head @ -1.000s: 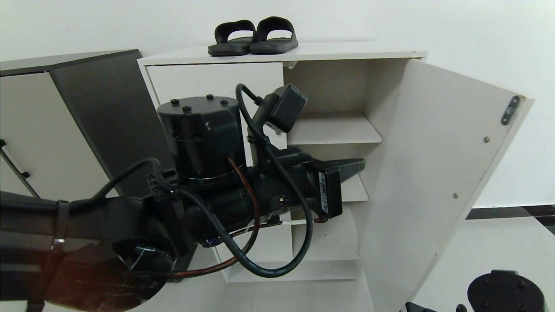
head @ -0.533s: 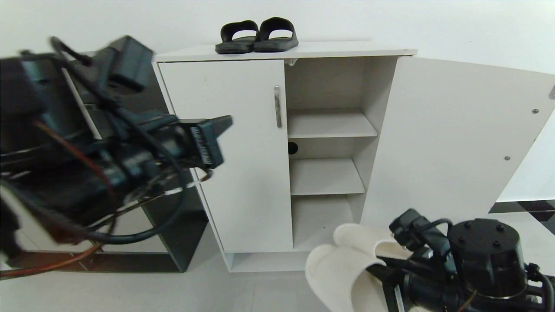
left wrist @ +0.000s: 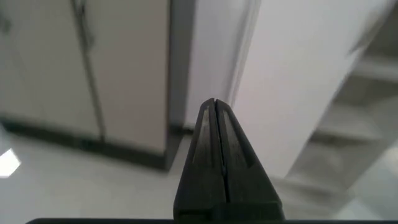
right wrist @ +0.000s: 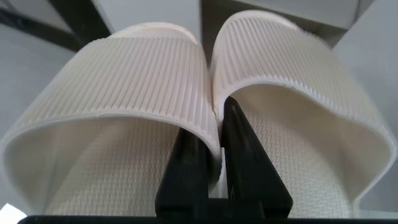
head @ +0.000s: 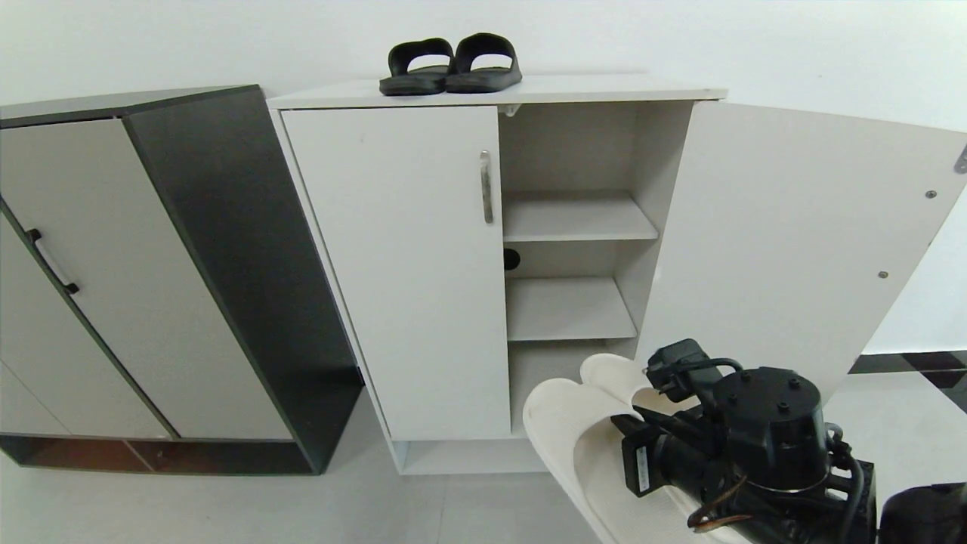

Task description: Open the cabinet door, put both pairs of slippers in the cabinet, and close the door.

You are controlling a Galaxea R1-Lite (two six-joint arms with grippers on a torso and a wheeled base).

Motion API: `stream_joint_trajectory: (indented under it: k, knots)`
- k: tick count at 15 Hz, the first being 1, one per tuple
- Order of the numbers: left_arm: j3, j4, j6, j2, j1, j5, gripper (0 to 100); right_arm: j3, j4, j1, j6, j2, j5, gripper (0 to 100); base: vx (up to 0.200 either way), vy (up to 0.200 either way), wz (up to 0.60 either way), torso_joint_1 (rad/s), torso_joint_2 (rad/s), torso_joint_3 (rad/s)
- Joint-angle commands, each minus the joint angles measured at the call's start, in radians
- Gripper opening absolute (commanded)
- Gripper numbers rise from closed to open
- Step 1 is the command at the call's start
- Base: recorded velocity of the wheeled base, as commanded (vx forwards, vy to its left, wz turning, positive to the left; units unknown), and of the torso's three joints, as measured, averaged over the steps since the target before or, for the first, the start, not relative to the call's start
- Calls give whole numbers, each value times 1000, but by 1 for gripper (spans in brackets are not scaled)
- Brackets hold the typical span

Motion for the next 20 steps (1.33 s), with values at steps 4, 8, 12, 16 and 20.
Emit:
stream_joint_trajectory:
  k: [4,8,12,16,20]
  knots:
    - [404,-214,9,-236,131,-214,0,3,-6,8,1,35,0,0,0,0,0,0,0,0]
    - [403,-168,99,-236,131,-331,0,-8,-8,30,-2,52,5,0,0,0,0,0,0,0]
    - [404,-171,90,-236,131,-338,0,-9,-66,56,-4,78,-1,0,0,0,0,0,0,0]
    - [404,-171,81,-236,131,-337,0,-129,-78,64,18,206,-110,0,0,0,0,0,0,0]
    - [404,-171,81,-236,131,-335,0,-249,-78,68,22,322,-260,0,0,-100,0,2,1,2]
